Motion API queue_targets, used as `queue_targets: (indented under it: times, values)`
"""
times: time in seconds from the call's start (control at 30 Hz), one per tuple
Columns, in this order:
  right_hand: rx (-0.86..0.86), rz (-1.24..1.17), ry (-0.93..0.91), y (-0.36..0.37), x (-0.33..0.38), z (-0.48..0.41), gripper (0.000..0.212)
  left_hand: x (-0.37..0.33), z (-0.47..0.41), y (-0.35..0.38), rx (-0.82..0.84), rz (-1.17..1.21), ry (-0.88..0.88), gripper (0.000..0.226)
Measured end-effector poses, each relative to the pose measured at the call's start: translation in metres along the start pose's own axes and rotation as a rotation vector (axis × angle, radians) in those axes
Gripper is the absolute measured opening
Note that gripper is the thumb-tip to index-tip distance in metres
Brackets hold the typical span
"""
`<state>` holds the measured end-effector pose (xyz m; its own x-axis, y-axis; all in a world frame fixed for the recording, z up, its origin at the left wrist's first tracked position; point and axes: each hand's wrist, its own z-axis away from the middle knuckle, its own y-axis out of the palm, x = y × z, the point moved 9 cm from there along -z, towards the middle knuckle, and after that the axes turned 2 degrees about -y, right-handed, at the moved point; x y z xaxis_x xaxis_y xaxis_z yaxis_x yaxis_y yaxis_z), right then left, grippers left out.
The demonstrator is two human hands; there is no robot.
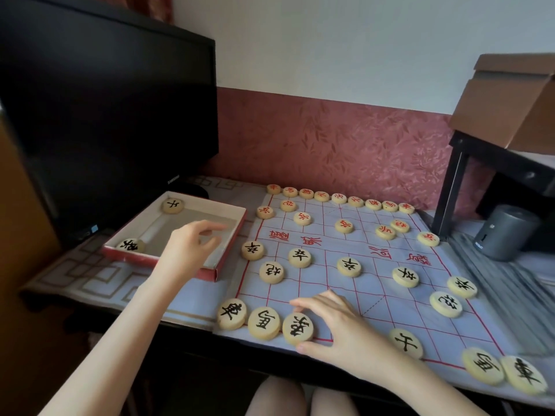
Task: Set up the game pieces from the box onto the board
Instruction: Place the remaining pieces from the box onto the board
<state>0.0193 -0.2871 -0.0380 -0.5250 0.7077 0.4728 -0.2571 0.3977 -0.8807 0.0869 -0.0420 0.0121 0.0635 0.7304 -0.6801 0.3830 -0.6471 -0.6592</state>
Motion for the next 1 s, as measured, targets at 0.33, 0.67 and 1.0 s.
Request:
queue_targets:
  times: [0.33, 0.67, 1.0]
  values:
    - [-0.056, -0.152, -0.084, -0.029, 0.029, -0.042, 0.037, 0.057, -0.011, -0.049, -0.125, -0.195, -0.113, 0.033]
    - [-0.159, -0.228, -0.221, -0.05, 0.08, -0.13, 0.029, 0.097, -0.029, -0.036, 0.158, -0.775, -0.439, 0.037]
    - [-0.175, -0.371, -0.183, -0.038, 0.053, -0.157, 0.025, 0.092, -0.038, -0.02, 0.131, -0.321, -0.277, 0.056]
